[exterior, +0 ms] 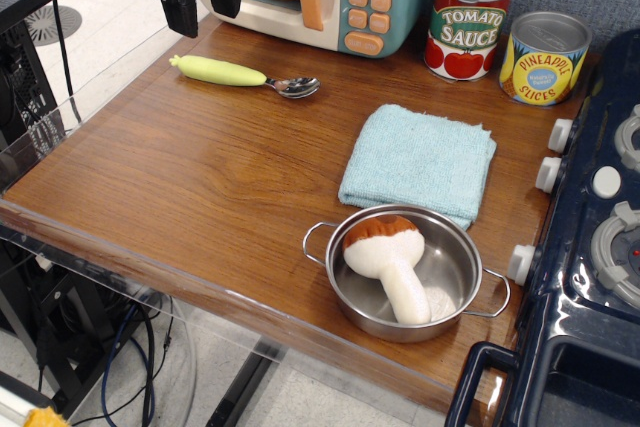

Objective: Move the blue cloth to in front of the spoon.

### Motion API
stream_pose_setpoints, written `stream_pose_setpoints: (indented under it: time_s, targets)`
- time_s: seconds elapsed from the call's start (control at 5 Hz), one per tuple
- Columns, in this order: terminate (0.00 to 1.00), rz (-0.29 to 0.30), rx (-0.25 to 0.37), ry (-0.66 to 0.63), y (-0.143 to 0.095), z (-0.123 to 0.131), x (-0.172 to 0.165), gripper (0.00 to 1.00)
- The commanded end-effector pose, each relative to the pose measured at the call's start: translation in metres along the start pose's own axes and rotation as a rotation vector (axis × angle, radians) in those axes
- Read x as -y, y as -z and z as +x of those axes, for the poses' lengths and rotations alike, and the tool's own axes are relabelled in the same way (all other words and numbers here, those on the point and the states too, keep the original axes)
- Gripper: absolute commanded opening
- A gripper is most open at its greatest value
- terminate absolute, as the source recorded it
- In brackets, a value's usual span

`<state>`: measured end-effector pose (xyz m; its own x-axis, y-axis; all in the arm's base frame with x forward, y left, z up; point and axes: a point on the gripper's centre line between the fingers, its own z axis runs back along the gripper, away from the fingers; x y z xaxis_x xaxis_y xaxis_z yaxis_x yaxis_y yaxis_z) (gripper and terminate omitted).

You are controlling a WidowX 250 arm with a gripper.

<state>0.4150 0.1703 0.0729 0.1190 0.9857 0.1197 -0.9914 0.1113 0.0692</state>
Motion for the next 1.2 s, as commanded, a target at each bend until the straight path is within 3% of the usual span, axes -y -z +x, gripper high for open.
stream_pose_setpoints:
  time_s: [0.0, 0.4, 0.6, 1.0]
  targets:
    - [0.00, 0.000, 0.000, 0.000, 0.000, 0.000, 0.000, 1.00]
    - [0.00, -0.020, -0.016, 0.093, -0.011, -0.050, -0.001, 1.00]
    - [0.00, -0.063, -0.014, 0.144, -0.024, -0.078, -0.004, 1.00]
    - [0.00, -0.112, 0.003, 0.375, -0.031, -0.155, -0.009, 1.00]
